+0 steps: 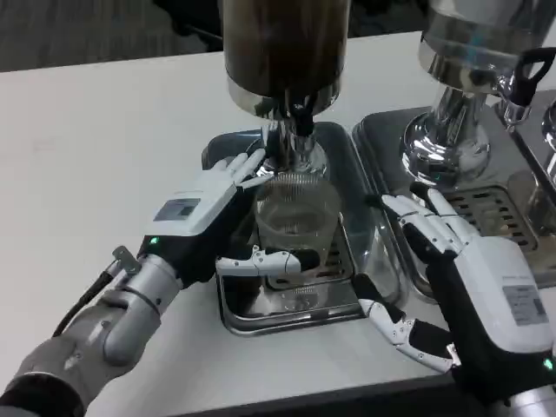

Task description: Grasp the cup under the faucet to collect the drink, then remove the cup.

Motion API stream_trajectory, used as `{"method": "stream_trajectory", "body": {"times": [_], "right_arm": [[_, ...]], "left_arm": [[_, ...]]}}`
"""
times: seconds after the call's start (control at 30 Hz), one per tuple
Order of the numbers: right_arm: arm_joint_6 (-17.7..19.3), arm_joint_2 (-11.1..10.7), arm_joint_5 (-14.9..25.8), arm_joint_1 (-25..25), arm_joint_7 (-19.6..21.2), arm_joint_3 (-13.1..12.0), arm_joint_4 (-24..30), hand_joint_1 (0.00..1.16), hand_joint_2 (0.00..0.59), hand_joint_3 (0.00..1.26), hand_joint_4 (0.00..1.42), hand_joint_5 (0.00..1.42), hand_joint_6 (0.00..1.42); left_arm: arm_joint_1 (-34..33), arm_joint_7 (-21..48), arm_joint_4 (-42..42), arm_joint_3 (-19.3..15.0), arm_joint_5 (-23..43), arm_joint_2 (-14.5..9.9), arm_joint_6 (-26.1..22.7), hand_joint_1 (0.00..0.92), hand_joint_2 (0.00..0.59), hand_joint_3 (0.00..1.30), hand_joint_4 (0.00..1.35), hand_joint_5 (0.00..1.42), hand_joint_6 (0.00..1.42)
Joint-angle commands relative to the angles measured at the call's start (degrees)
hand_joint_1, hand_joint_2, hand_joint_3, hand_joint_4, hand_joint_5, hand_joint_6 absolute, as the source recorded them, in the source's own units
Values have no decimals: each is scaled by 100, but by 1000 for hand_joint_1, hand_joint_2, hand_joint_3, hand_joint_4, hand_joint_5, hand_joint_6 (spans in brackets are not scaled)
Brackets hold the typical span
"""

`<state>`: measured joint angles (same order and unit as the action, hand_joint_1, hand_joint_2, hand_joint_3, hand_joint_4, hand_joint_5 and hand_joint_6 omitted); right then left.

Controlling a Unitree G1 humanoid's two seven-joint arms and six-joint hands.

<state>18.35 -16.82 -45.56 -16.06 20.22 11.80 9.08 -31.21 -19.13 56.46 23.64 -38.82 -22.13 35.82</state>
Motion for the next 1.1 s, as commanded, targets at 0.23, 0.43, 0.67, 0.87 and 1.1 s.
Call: {"method": "stream_trajectory", "body": {"times": [0.23, 0.43, 0.67, 0.87, 1.1], "right_arm": [[12, -24, 94, 17, -50, 9, -41, 577, 378, 219, 195, 81, 195], [22, -23, 112, 48, -53, 32, -89, 581, 378, 223, 197, 85, 195], [39, -28, 129, 125, -90, 60, -136, 584, 377, 227, 200, 86, 195], [55, -26, 157, 179, -104, 85, -194, 585, 377, 228, 207, 86, 195], [84, -20, 170, 189, -65, 69, -197, 586, 377, 228, 209, 86, 195]], "left_arm": [[60, -322, -258, -39, -48, -111, -178, 141, 51, 211, 0, 0, 0], [177, -485, -430, -152, 36, -176, -159, 130, 53, 207, 0, 0, 0], [334, -521, -656, -268, 90, -269, -40, 126, 63, 206, 0, 0, 0], [620, -588, -988, -474, 265, -436, 346, 123, 60, 190, 0, 0, 0], [1242, -644, -1739, -1009, 621, -724, 840, 120, 56, 192, 0, 0, 0]]}}
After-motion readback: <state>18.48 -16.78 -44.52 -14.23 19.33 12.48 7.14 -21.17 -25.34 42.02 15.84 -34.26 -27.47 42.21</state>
